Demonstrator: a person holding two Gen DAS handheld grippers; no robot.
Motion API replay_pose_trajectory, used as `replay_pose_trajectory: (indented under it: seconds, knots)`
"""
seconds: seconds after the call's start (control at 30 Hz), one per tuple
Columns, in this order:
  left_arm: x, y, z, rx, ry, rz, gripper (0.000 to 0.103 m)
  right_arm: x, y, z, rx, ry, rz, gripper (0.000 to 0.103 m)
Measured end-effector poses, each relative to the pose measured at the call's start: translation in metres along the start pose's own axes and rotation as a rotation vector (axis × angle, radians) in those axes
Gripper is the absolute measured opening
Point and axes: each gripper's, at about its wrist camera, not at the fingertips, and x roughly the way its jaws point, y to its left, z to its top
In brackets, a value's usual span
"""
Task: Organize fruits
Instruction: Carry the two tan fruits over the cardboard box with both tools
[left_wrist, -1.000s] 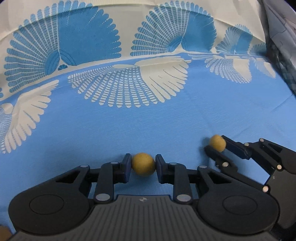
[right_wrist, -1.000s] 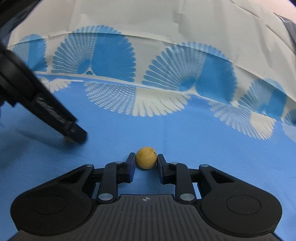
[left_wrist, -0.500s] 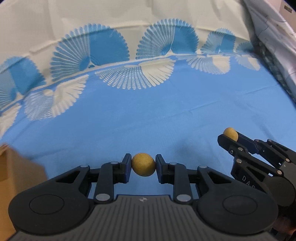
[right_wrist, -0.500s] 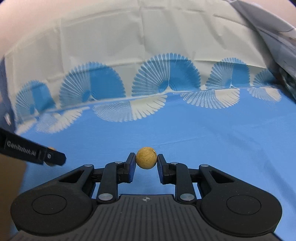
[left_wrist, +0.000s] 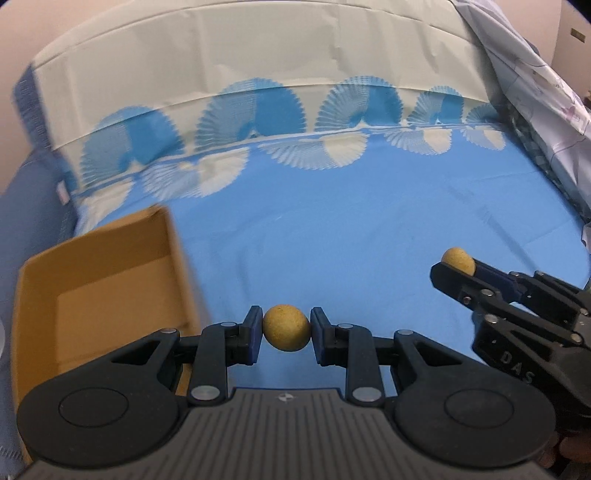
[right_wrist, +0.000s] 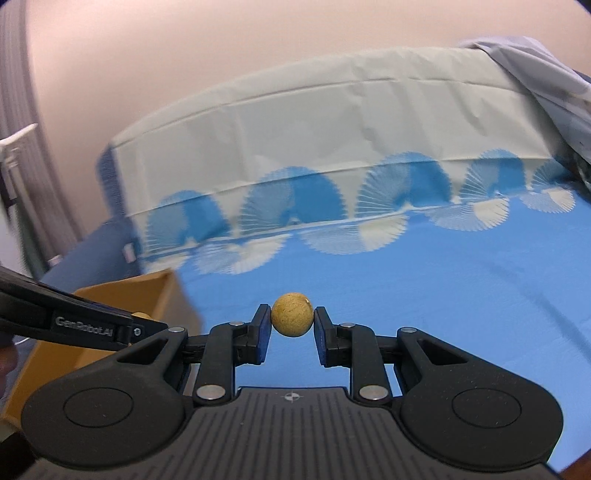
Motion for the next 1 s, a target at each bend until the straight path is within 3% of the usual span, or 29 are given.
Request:
replay_pose_trajectory:
  seconds: [0.5,0.77,1.0]
  knots:
    - [-0.095,0.078,-0.115,-0.117,0.026,0.109,0.031,-0.081,0.120,-0.060,-0.132,0.103,0.187,0.026]
    - [-0.117,0.103,-0.157,-0.184,0.019,0.121,0.031,-0.095,0.151,-0.072,-0.189,0.119,0.193,0.026]
    - [-0.119,0.118,-0.169,-0.217,0.021,0.109,0.031,-0.097,0.169,-0.074,-0.239,0.123,0.189,0.026]
